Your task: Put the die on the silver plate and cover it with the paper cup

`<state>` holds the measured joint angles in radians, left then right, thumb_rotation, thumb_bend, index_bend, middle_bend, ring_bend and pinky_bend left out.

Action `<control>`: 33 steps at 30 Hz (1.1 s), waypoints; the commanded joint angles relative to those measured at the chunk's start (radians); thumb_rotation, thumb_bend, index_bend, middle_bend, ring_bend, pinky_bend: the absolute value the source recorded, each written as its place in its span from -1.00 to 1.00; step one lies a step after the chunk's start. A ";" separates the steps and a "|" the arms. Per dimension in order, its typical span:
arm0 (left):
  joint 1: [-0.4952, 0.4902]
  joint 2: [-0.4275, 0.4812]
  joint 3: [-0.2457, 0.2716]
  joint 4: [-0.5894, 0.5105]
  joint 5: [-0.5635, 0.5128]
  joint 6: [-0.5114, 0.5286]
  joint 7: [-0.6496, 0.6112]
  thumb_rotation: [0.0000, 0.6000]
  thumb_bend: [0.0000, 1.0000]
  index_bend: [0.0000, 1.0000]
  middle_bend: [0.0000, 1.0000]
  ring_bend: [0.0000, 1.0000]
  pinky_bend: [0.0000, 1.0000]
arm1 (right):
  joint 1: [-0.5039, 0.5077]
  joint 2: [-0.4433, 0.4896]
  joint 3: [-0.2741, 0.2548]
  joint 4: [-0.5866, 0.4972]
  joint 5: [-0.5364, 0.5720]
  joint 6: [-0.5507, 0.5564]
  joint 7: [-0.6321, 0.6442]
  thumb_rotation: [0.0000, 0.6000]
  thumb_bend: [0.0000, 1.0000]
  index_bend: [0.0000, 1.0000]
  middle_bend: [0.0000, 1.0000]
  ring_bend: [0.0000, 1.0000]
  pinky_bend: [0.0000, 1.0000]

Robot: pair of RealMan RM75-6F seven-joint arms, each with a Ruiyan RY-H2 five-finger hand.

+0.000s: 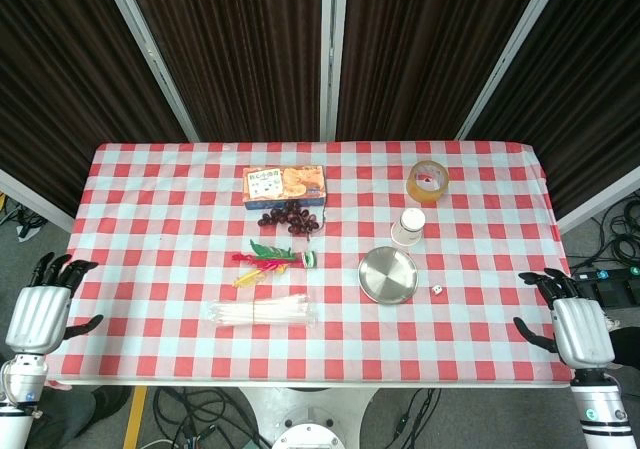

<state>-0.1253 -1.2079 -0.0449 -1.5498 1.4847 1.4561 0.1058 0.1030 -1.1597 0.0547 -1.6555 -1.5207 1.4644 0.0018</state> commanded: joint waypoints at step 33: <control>0.003 -0.001 0.005 0.014 -0.017 -0.018 -0.035 1.00 -0.94 -0.53 -0.55 -0.76 -0.85 | 0.390 -0.345 0.033 0.368 0.249 -0.577 -0.310 1.00 -0.55 -0.10 0.89 0.90 1.00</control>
<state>-0.1222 -1.2084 -0.0396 -1.5360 1.4674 1.4379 0.0704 0.4896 -1.4981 0.0913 -1.2950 -1.2722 0.8908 -0.3144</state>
